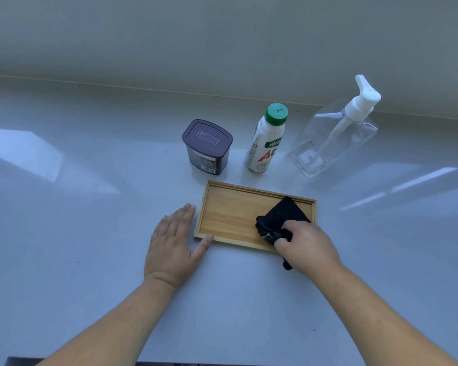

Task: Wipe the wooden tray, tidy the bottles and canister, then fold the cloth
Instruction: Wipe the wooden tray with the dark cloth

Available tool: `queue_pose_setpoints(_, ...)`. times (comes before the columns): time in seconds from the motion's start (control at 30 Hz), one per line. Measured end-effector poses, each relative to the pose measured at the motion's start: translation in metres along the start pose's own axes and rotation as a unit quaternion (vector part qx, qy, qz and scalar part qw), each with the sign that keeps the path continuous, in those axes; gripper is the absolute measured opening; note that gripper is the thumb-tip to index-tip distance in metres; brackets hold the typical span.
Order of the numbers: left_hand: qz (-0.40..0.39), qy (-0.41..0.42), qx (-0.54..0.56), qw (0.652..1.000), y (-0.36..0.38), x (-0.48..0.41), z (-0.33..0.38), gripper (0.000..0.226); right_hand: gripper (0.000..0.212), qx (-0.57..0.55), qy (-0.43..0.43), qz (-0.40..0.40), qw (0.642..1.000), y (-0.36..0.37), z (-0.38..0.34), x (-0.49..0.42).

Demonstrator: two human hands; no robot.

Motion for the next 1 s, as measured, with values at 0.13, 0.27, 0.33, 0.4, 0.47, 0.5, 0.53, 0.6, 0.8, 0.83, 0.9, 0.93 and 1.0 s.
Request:
queue_pose_setpoints(0.13, 0.002, -0.003, -0.030, 1.000, 0.000, -0.001, 0.002, 0.080, 0.010, 0.010, 0.008, 0.012, 1.000, 0.005, -0.010, -0.004)
queue_pose_setpoints(0.27, -0.004, -0.006, -0.047, 0.999, 0.001, -0.002, 0.002, 0.080, 0.028, -0.018, -0.025, 0.066, 0.997, 0.008, -0.050, -0.015)
queue_pose_setpoints(0.33, -0.010, -0.007, -0.049, 0.999, 0.001, -0.002, 0.002, 0.079, 0.037, -0.059, -0.064, 0.081, 0.993, 0.016, -0.088, -0.024)
queue_pose_setpoints(0.4, -0.013, -0.006, -0.046, 0.999, 0.002, -0.001, 0.002, 0.078, 0.035, -0.076, -0.118, 0.069, 0.988, 0.030, -0.129, -0.031)
queue_pose_setpoints(0.47, -0.014, -0.009, -0.038, 0.999, 0.003, -0.001, 0.001, 0.075, 0.030, -0.053, -0.168, 0.052, 0.983, 0.043, -0.159, -0.033)
queue_pose_setpoints(0.5, -0.013, -0.014, -0.033, 0.999, 0.003, -0.001, 0.000, 0.074, 0.028, -0.034, -0.183, 0.047, 0.981, 0.046, -0.166, -0.033)
queue_pose_setpoints(0.53, -0.013, -0.018, -0.032, 0.999, 0.003, -0.001, -0.001, 0.074, 0.029, -0.011, -0.194, 0.043, 0.980, 0.047, -0.166, -0.031)
queue_pose_setpoints(0.6, -0.014, -0.021, -0.045, 0.999, 0.004, -0.001, -0.002, 0.077, 0.032, 0.041, -0.209, 0.038, 0.976, 0.044, -0.155, -0.024)
queue_pose_setpoints(0.8, -0.015, -0.012, -0.038, 0.999, 0.000, -0.001, 0.002, 0.078, 0.034, 0.036, -0.108, 0.071, 0.991, 0.001, -0.051, -0.006)
queue_pose_setpoints(0.83, -0.015, -0.010, -0.032, 0.999, 0.000, 0.000, 0.003, 0.076, 0.034, 0.023, -0.079, 0.083, 0.993, -0.008, -0.030, -0.005)
queue_pose_setpoints(0.9, -0.015, -0.006, -0.024, 1.000, 0.000, 0.000, 0.003, 0.074, 0.035, 0.005, -0.041, 0.099, 0.994, -0.020, -0.001, -0.003)
queue_pose_setpoints(0.93, -0.016, -0.005, -0.022, 1.000, 0.000, -0.001, 0.003, 0.074, 0.035, 0.005, -0.035, 0.103, 0.994, -0.021, 0.004, -0.003)
queue_pose_setpoints(1.0, -0.014, -0.005, -0.024, 1.000, 0.001, -0.001, 0.002, 0.073, 0.036, 0.001, -0.034, 0.123, 0.992, -0.023, 0.003, -0.006)
Point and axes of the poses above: each hand's wrist, its own x-axis away from the middle knuckle, its own y-axis out of the palm, z = x × y, the point moved 10 cm from there along -x, towards the middle knuckle, and after that the axes turned 7 degrees about -z, right-handed, at the moved point
